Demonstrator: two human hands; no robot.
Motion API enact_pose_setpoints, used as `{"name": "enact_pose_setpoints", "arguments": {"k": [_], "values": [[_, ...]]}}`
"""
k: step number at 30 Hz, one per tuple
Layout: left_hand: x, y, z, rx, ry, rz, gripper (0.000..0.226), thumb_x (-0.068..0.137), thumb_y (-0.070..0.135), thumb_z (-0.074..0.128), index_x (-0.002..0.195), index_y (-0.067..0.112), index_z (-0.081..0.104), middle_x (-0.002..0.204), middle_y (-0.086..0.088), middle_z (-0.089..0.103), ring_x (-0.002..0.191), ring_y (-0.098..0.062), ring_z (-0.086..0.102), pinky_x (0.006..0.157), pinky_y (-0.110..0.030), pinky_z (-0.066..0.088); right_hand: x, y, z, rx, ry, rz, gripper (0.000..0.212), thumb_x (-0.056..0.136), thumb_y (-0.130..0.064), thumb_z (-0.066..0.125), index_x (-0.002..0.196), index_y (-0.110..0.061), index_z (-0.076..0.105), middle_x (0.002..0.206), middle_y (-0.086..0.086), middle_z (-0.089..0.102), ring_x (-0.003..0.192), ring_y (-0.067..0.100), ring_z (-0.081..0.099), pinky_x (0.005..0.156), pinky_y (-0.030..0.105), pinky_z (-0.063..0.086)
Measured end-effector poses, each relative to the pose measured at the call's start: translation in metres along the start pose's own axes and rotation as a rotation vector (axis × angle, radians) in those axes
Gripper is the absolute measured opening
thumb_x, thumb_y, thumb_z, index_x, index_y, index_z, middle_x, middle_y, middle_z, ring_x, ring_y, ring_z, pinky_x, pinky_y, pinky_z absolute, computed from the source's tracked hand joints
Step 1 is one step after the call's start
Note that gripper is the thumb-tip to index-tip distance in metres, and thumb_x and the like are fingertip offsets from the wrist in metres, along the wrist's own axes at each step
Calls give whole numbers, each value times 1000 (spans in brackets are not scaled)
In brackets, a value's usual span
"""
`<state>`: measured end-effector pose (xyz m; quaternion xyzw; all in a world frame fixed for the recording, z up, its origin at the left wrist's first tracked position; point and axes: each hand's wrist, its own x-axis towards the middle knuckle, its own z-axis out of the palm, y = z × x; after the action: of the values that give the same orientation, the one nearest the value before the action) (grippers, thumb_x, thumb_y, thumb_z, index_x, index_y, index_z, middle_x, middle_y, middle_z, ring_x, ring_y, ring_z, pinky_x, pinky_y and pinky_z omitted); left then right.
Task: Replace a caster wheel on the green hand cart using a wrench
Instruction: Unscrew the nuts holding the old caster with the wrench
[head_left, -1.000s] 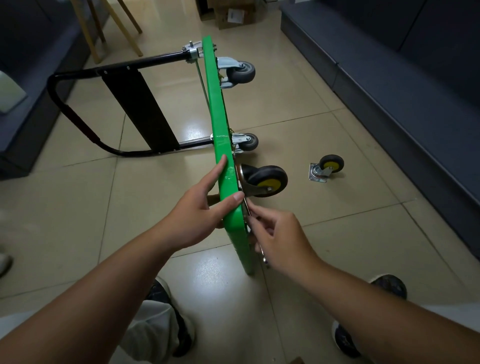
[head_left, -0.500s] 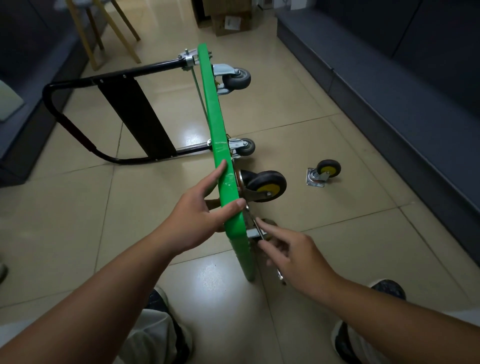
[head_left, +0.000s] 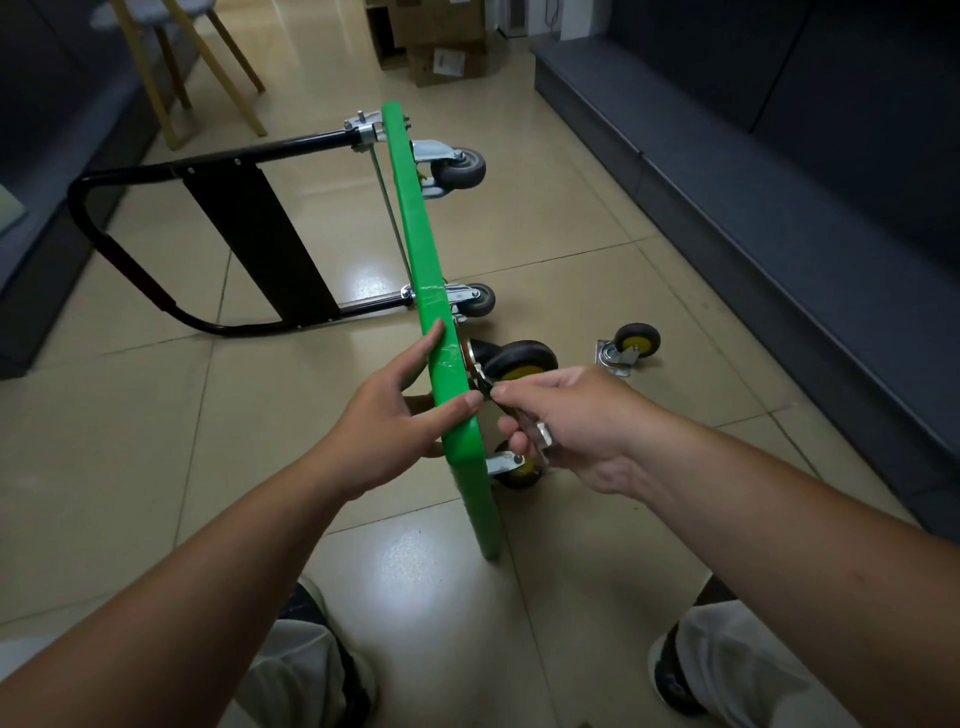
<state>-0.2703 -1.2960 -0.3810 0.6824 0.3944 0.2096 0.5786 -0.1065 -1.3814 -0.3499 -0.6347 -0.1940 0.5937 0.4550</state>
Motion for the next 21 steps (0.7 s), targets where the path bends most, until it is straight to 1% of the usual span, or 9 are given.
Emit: {"name": "enact_pose_setpoints", "arguments": {"k": [3, 6, 8, 10, 12, 13, 15, 18, 21], "values": [[0, 0, -1, 4, -24, -4, 86, 85, 29, 74, 153, 50, 26, 141, 18, 45, 101, -17, 74, 75, -43, 64, 1, -9, -1, -52, -29, 25, 7, 95, -12, 66, 96, -6, 70, 61, 5, 60, 46, 11, 51, 44, 19, 43], [-1, -1, -1, 4, -52, -14, 89, 81, 36, 72, 154, 51, 23, 138, 20, 46, 104, -18, 73, 78, -45, 64, 3, -16, -2, -113, -61, 56, 14, 98, -13, 62, 104, -3, 69, 62, 4, 60, 48, 10, 50, 52, 21, 42], [-1, -1, -1, 8, -63, -17, 89, 82, 37, 71, 154, 53, 21, 145, 17, 45, 105, -17, 73, 79, -45, 64, 6, -20, -1, -89, -66, 78, 16, 98, -13, 61, 107, -1, 67, 63, 4, 60, 49, 10, 50, 56, 22, 41], [0, -2, -2, 27, -79, -13, 87, 84, 40, 69, 153, 56, 18, 153, 13, 42, 107, -18, 72, 81, -46, 63, 9, -23, 0, -89, -95, 86, 18, 99, -13, 59, 110, -1, 67, 62, 3, 59, 49, 10, 49, 56, 21, 37], [0, -3, -2, 38, -93, -13, 87, 85, 41, 68, 153, 57, 16, 155, 13, 39, 109, -18, 72, 82, -48, 63, 11, -23, 2, -125, -130, 73, 16, 100, -14, 57, 108, -4, 65, 61, 2, 58, 49, 8, 46, 55, 21, 32], [0, -3, -2, 38, -96, -14, 87, 85, 40, 67, 153, 56, 15, 153, 13, 40, 109, -18, 72, 82, -48, 63, 13, -22, 2, -154, -137, 57, 16, 99, -16, 57, 105, -4, 66, 61, 1, 59, 48, 8, 46, 54, 21, 31], [-1, -3, -1, 30, -91, -9, 86, 88, 37, 65, 154, 54, 13, 145, 17, 47, 108, -17, 72, 81, -46, 63, 14, -16, 1, -204, -110, 11, 24, 97, -18, 61, 104, 3, 70, 64, 3, 61, 46, 8, 48, 49, 21, 36], [-2, -3, 1, 8, -87, 2, 84, 91, 33, 63, 156, 50, 12, 128, 27, 54, 106, -15, 72, 81, -43, 63, 13, 0, -2, -167, -62, -60, 20, 99, -16, 61, 110, -3, 72, 68, 5, 63, 46, 6, 53, 45, 20, 43], [-2, -4, 1, 8, -73, 5, 87, 87, 37, 63, 157, 49, 13, 130, 22, 57, 106, -16, 72, 81, -43, 63, 11, 26, -8, -246, -34, -232, 26, 98, -14, 63, 122, -11, 69, 69, 8, 67, 59, 10, 60, 58, 25, 50]]}}
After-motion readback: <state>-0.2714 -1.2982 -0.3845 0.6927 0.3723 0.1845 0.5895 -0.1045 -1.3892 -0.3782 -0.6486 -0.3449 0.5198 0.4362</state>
